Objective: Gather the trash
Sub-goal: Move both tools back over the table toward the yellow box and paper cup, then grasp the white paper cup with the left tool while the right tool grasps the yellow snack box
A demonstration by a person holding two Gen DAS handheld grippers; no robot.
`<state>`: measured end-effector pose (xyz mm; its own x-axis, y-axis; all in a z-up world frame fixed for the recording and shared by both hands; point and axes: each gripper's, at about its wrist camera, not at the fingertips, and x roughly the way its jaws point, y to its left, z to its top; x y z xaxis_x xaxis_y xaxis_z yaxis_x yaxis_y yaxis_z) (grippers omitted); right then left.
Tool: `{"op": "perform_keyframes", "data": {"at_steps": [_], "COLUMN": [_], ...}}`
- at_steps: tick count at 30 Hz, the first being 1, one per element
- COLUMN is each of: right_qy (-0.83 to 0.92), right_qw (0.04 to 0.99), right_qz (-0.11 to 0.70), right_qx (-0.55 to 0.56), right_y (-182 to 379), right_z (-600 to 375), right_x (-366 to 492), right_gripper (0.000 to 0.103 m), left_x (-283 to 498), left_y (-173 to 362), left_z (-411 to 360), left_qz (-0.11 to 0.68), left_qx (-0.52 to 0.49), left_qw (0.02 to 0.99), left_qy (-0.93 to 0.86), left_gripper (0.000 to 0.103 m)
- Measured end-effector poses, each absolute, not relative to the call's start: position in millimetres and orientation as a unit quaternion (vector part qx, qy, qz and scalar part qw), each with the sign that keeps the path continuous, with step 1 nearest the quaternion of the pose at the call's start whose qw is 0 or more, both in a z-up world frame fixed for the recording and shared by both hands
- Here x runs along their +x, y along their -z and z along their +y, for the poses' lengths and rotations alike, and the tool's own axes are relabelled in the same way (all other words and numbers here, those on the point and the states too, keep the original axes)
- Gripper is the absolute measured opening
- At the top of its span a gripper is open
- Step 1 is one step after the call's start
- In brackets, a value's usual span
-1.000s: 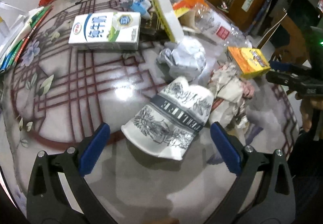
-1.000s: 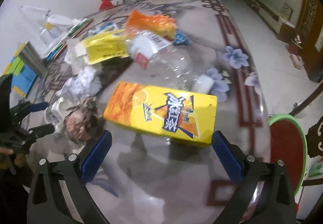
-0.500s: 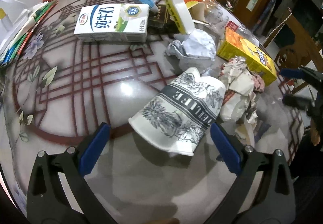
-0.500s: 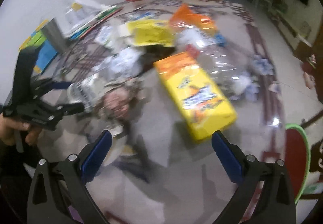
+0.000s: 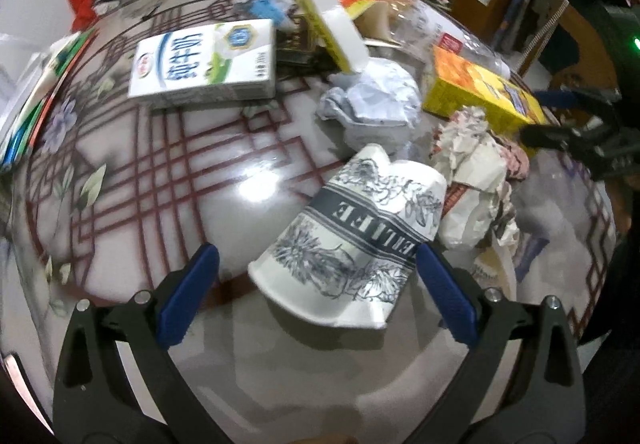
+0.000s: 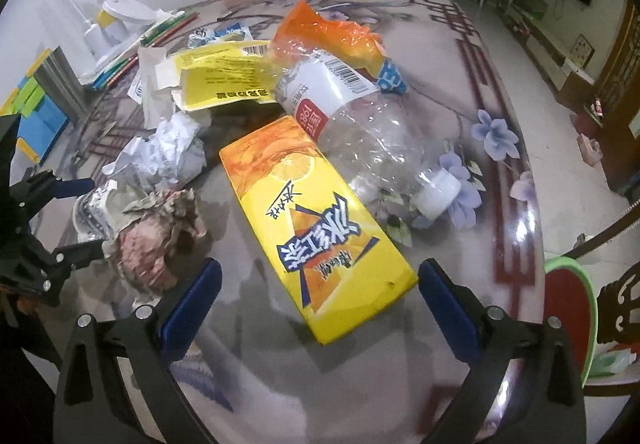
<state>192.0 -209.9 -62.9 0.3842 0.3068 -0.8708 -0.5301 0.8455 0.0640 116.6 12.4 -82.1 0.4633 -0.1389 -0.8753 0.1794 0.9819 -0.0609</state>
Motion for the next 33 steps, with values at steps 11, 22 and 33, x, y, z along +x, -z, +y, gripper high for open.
{"op": "perform_keyframes", "data": {"at_steps": [11, 22, 33], "right_qy": [-0.266, -0.269, -0.27], "right_qw": [0.815, 0.81, 0.834], "right_qz": [0.492, 0.492, 0.458], "right_qx": [-0.152, -0.172, -0.146], "right_y": [73, 75, 45], "right_z": [-195, -186, -196], "right_x": [200, 189, 169], "right_gripper": [0.08, 0.058, 0.055], "left_x": [122, 122, 109], "left_y": [91, 87, 66], "left_z": [-10, 2, 25], "left_qz": [0.509, 0.512, 0.493], "left_qx": [0.102, 0.065, -0.012], "left_qw": [0.844, 0.848, 0.864], "left_qy": [0.137, 0.123, 0.102], "left_gripper": [0.085, 0.067, 0.062]}}
